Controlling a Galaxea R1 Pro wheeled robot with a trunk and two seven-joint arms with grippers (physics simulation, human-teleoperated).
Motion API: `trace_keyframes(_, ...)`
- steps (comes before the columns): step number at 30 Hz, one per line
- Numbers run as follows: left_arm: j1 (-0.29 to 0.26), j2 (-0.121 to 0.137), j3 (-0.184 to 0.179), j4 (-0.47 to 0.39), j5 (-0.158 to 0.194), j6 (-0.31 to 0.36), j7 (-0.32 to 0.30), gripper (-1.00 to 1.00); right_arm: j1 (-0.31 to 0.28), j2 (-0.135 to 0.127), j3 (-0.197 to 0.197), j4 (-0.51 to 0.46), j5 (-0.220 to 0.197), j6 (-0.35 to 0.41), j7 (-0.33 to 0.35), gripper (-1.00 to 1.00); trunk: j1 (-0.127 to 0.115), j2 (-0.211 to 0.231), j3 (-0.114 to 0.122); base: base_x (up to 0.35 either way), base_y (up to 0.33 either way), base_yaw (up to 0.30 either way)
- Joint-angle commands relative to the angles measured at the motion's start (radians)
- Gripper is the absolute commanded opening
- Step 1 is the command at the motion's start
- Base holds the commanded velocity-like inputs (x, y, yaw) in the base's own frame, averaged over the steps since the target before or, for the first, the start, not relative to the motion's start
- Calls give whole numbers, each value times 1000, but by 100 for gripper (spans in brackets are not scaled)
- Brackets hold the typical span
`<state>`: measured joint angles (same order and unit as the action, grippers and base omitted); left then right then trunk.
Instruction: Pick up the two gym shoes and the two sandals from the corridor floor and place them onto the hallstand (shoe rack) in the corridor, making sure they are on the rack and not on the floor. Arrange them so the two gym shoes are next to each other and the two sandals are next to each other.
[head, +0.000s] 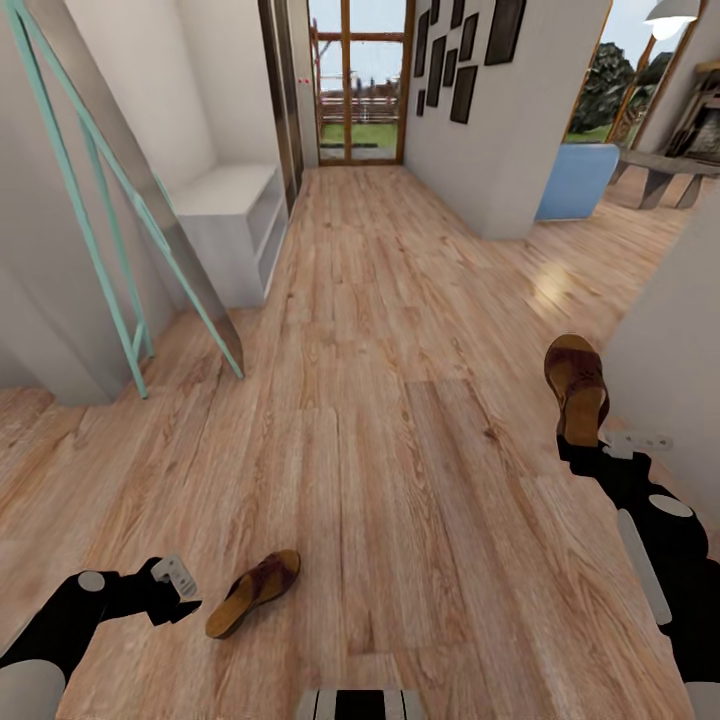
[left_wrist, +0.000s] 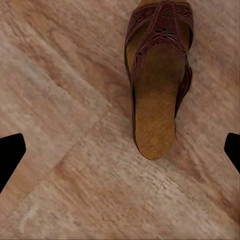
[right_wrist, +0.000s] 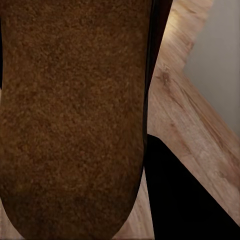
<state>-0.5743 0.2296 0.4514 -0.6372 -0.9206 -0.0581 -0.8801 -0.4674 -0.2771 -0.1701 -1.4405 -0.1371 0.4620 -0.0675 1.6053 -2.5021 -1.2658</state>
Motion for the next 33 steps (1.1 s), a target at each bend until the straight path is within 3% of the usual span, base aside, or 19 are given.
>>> trace_keyframes(1,-1,-1,5,-2,-9,-6,-4,100,0,-1,1,-1,-13,4,-9,-100,0,-1,-6,0,0,0)
trace_keyframes(10,-2,-22,5,-50,4,-5,1,100,0,-1,1,-1,-13,4,-9,-100,3,-2,-48,0,0,0)
trace_keyframes(17,8,-23,5,-52,3,-4,3,100,0,-1,1,-1,-13,5,-9,-100,3,-2,-54,15,0,0)
trace_keyframes(33,9,-24,4,-52,3,-9,4,100,0,-1,1,-1,-13,4,-9,-100,3,-2,-55,168,-32,0)
